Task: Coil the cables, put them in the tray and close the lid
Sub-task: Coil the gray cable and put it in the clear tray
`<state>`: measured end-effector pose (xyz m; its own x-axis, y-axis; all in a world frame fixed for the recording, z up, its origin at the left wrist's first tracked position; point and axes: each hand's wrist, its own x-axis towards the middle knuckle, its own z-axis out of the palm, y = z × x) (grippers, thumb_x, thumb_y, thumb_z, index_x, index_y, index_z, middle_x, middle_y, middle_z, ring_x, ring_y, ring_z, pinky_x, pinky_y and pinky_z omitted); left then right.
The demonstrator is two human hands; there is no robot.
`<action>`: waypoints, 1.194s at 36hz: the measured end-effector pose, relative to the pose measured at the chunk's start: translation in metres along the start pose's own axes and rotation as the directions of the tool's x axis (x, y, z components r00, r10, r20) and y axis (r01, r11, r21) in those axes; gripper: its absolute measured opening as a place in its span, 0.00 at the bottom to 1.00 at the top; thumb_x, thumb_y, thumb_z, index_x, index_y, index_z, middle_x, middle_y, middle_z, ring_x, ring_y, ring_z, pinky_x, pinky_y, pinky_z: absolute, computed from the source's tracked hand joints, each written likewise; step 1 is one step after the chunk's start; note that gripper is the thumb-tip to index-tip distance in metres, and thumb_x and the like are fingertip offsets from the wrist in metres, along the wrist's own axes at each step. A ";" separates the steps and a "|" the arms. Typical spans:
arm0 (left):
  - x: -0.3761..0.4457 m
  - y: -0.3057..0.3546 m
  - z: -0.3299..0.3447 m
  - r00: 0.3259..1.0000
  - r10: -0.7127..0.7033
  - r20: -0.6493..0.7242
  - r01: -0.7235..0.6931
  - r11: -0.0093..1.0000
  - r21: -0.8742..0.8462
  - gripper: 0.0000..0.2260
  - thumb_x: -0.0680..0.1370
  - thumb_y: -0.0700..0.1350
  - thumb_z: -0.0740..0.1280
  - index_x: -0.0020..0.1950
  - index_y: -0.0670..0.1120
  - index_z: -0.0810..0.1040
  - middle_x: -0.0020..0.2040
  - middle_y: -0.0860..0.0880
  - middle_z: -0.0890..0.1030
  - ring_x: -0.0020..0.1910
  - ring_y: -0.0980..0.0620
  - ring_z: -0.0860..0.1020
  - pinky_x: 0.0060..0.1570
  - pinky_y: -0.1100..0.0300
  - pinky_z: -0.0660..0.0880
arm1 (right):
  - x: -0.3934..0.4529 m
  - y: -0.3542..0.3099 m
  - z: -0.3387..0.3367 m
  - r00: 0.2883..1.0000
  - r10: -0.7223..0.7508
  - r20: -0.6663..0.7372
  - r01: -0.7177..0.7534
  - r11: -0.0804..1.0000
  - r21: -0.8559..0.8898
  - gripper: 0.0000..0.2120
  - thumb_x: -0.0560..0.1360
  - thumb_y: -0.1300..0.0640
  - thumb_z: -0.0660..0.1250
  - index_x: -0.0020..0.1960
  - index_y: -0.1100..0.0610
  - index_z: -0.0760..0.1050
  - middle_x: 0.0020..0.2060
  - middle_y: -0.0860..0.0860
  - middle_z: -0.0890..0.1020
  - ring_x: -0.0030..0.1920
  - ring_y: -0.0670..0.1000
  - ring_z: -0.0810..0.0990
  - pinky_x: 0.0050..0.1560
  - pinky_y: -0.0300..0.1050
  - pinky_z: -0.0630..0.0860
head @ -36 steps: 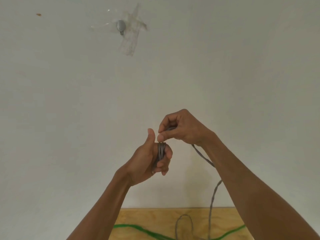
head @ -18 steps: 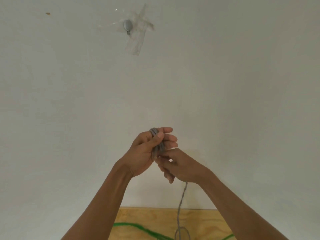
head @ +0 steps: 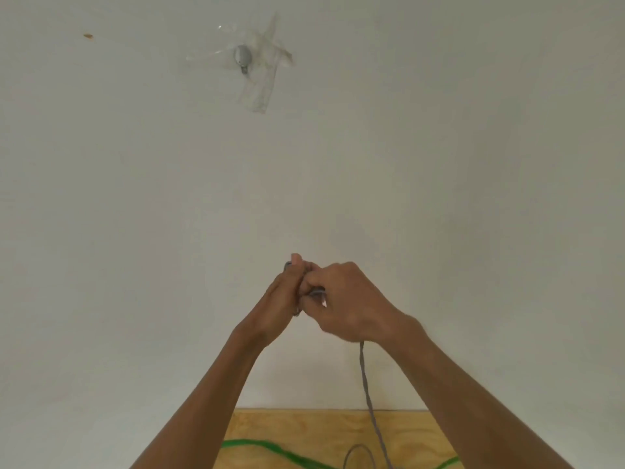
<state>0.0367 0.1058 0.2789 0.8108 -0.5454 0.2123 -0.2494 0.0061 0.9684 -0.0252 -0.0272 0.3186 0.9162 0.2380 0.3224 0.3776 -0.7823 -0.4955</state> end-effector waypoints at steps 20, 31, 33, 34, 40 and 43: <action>-0.012 0.002 0.015 0.989 -0.081 0.121 0.107 0.969 -0.223 0.41 0.77 0.69 0.37 0.62 0.43 0.78 0.46 0.39 0.74 0.45 0.43 0.69 0.55 0.48 0.67 | 0.028 0.018 -0.032 0.985 -0.140 -0.097 0.146 0.988 0.058 0.05 0.68 0.53 0.79 0.42 0.52 0.85 0.34 0.40 0.83 0.33 0.37 0.78 0.40 0.40 0.73; -0.026 0.010 0.024 0.958 -0.058 0.281 0.185 0.873 -0.451 0.25 0.83 0.55 0.53 0.54 0.34 0.77 0.38 0.42 0.76 0.37 0.46 0.75 0.64 0.42 0.74 | 0.031 0.049 -0.026 0.999 0.035 0.017 -0.038 0.759 0.650 0.05 0.71 0.63 0.76 0.44 0.64 0.83 0.32 0.50 0.84 0.33 0.47 0.78 0.33 0.38 0.71; -0.026 0.015 0.024 0.958 -0.027 0.285 0.178 0.835 -0.520 0.18 0.84 0.49 0.56 0.51 0.36 0.77 0.38 0.43 0.75 0.36 0.46 0.75 0.63 0.42 0.74 | 0.027 0.054 -0.011 0.998 0.047 0.049 -0.068 0.699 0.712 0.06 0.75 0.58 0.73 0.45 0.61 0.83 0.34 0.52 0.83 0.35 0.54 0.76 0.35 0.44 0.70; -0.025 0.015 0.024 0.960 -0.014 0.280 0.171 0.820 -0.547 0.15 0.83 0.47 0.57 0.50 0.37 0.77 0.37 0.43 0.74 0.36 0.47 0.75 0.61 0.43 0.75 | 0.024 0.057 -0.003 0.997 0.056 0.059 -0.081 0.671 0.737 0.07 0.76 0.57 0.71 0.46 0.61 0.83 0.33 0.53 0.83 0.34 0.54 0.77 0.35 0.46 0.72; -0.024 0.009 0.020 0.971 0.017 0.238 0.125 0.812 -0.571 0.11 0.82 0.43 0.60 0.50 0.39 0.79 0.39 0.43 0.76 0.38 0.46 0.78 0.52 0.46 0.76 | 0.000 0.067 0.030 0.988 0.056 0.147 -0.151 0.596 0.789 0.15 0.82 0.70 0.56 0.45 0.60 0.78 0.26 0.43 0.75 0.24 0.41 0.73 0.27 0.37 0.67; -0.023 0.005 0.019 0.981 0.054 0.188 0.067 0.812 -0.580 0.09 0.81 0.40 0.60 0.53 0.40 0.80 0.40 0.44 0.79 0.40 0.45 0.80 0.45 0.49 0.77 | -0.009 0.066 0.036 0.973 0.153 0.173 -0.231 0.653 0.722 0.24 0.78 0.68 0.54 0.33 0.46 0.76 0.25 0.42 0.74 0.26 0.44 0.68 0.31 0.42 0.61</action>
<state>0.0063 0.1021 0.2762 0.6822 -0.6922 0.2356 0.1586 0.4546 0.8765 -0.0033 -0.0599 0.2540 0.9725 0.2111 0.0985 0.1319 -0.1502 -0.9798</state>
